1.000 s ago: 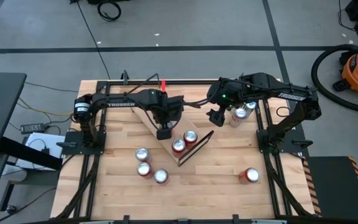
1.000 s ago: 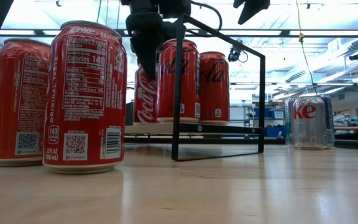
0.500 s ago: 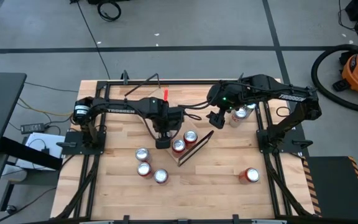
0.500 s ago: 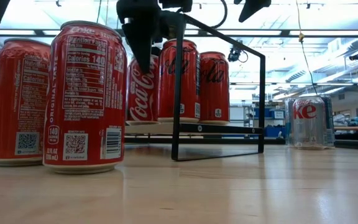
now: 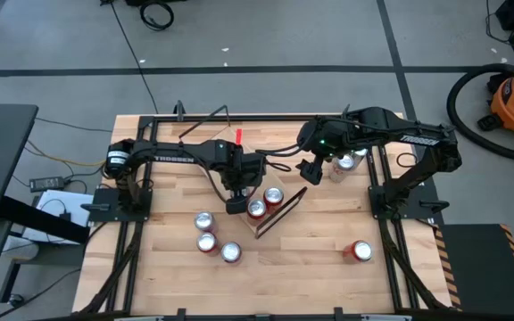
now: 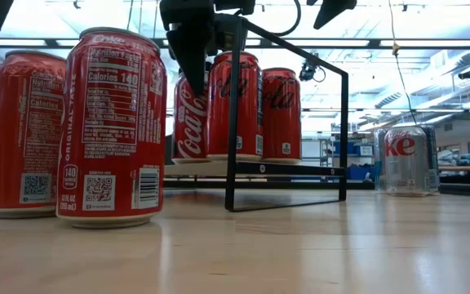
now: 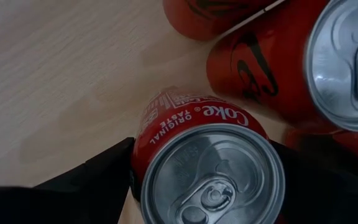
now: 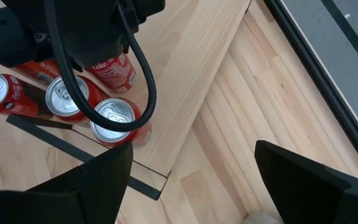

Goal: Place canned beverage on shelf
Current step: Put the top red and white soda can on the shelf, then put the red and white soda can on the shelf aligned with the other red and white soda can

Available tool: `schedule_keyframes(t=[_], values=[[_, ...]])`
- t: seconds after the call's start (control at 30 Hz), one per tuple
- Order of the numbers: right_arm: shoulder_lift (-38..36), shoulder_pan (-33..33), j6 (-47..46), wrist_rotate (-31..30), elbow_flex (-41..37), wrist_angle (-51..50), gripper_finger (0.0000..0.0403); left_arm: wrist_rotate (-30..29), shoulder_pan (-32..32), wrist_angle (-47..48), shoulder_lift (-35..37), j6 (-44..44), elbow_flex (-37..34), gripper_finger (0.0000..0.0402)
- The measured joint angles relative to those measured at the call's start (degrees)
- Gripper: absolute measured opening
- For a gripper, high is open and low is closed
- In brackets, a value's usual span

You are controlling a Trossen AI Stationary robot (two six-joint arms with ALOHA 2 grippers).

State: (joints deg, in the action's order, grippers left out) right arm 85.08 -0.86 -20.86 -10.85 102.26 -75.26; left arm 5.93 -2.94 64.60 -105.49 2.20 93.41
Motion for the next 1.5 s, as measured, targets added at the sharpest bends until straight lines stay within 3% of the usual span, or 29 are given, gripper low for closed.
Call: schedule_keyframes(t=[0.4, 0.73, 1.5], values=[[0.0, 0.0, 0.0, -0.1, 0.0, 0.0, 0.0348, 1.0, 0.0, -0.9, 0.0, -0.3, 0.0, 0.0332], [0.0, 0.0, 0.0, -0.2, 0.0, 0.2, 0.0348, 1.3, 0.0, -1.0, -0.3, -0.4, -0.3, 0.0396], [0.0, 0.0, -0.5, -0.2, 0.0, 0.2, 0.0348, 0.7, -0.2, 3.3, 2.0, -0.4, -0.1, 0.0398]])
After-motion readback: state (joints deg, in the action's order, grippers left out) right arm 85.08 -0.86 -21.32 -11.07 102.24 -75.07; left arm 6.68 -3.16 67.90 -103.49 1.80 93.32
